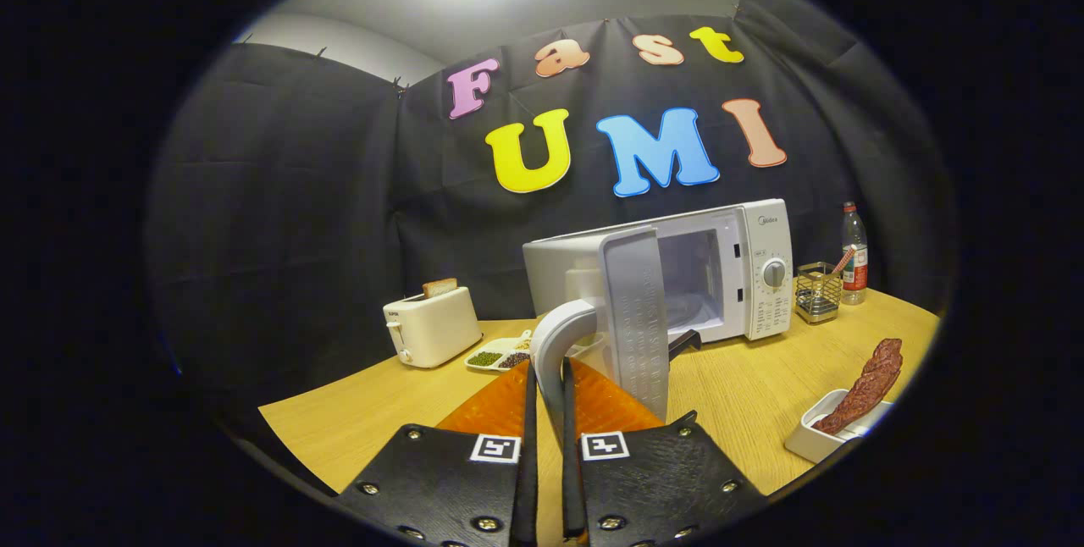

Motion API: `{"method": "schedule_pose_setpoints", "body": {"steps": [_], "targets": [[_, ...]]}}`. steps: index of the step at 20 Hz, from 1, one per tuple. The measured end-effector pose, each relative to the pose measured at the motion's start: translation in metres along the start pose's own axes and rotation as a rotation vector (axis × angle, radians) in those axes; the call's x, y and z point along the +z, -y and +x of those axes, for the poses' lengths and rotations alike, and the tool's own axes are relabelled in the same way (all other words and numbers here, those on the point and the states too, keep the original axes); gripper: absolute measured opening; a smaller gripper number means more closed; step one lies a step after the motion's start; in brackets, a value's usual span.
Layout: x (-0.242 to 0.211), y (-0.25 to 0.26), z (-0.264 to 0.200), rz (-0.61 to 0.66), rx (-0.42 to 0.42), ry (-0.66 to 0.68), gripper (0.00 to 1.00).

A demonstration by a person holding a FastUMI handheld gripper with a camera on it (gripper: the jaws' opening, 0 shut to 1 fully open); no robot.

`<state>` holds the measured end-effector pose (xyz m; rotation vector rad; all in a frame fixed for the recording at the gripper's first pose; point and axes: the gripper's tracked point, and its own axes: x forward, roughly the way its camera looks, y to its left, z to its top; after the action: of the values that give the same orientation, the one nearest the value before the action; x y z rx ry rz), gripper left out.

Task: Open the microwave, put the food inside, and close the microwave door.

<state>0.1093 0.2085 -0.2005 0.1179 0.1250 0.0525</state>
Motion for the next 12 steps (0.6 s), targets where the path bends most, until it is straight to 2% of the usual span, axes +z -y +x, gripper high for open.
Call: {"method": "schedule_pose_setpoints", "body": {"steps": [4, 6, 8, 12], "targets": [[-0.006, -0.029, -0.001, -0.038, -0.078, 0.01, 0.12], [-0.011, -0.048, -0.006, -0.018, -0.081, 0.007, 0.12], [-0.015, -0.068, -0.014, -0.015, -0.038, -0.001, 0.12], [0.001, -0.098, -0.037, 0.027, 0.148, 0.003, 0.12]]}}
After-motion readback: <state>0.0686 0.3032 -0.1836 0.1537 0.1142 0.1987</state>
